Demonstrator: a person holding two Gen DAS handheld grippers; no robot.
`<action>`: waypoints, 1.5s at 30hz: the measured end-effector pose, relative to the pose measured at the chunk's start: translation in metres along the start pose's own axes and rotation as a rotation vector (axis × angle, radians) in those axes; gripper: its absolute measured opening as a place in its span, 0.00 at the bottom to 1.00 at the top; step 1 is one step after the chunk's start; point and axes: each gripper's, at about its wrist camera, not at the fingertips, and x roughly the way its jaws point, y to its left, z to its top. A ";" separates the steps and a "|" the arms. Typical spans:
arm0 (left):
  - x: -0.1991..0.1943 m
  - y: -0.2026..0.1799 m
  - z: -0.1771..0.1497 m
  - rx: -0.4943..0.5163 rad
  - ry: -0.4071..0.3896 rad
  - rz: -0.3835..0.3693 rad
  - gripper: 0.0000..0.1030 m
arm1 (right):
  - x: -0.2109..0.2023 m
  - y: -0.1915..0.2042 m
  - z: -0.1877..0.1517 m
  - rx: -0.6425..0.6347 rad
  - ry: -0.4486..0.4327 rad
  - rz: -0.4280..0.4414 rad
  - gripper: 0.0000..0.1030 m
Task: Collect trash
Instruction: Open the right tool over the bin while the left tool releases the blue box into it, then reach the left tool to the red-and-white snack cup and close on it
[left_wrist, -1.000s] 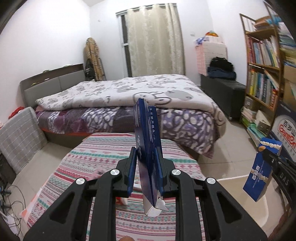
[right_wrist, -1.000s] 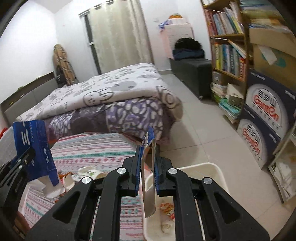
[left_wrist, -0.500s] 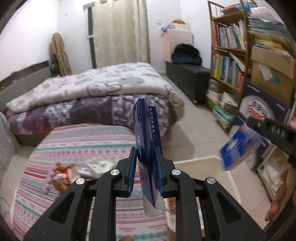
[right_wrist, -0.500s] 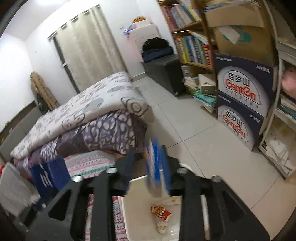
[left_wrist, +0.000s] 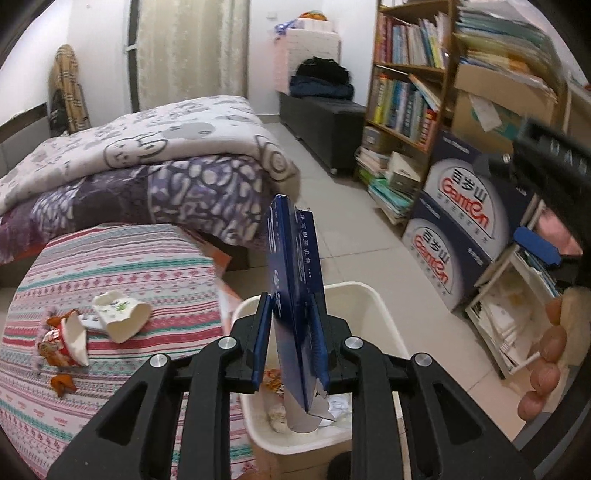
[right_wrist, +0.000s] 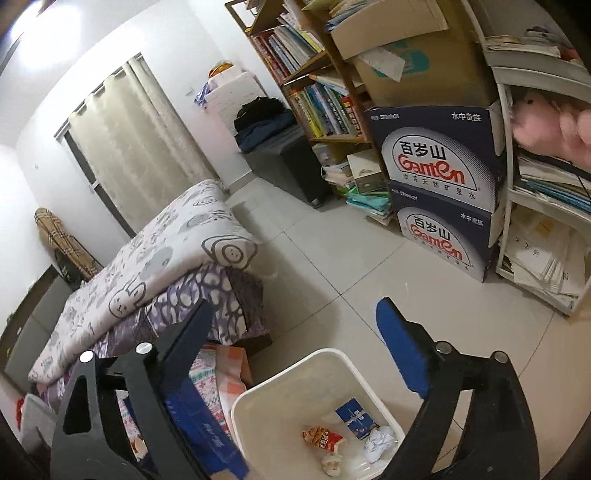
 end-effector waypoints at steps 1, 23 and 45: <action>0.001 -0.001 0.000 0.003 0.001 -0.010 0.28 | -0.001 -0.002 0.001 0.005 -0.007 -0.007 0.88; -0.011 0.055 -0.007 -0.061 -0.067 0.177 0.52 | -0.005 0.052 -0.037 -0.194 -0.008 -0.070 0.93; -0.003 0.199 -0.055 -0.085 0.040 0.584 0.88 | 0.029 0.154 -0.137 -0.416 0.176 0.011 0.93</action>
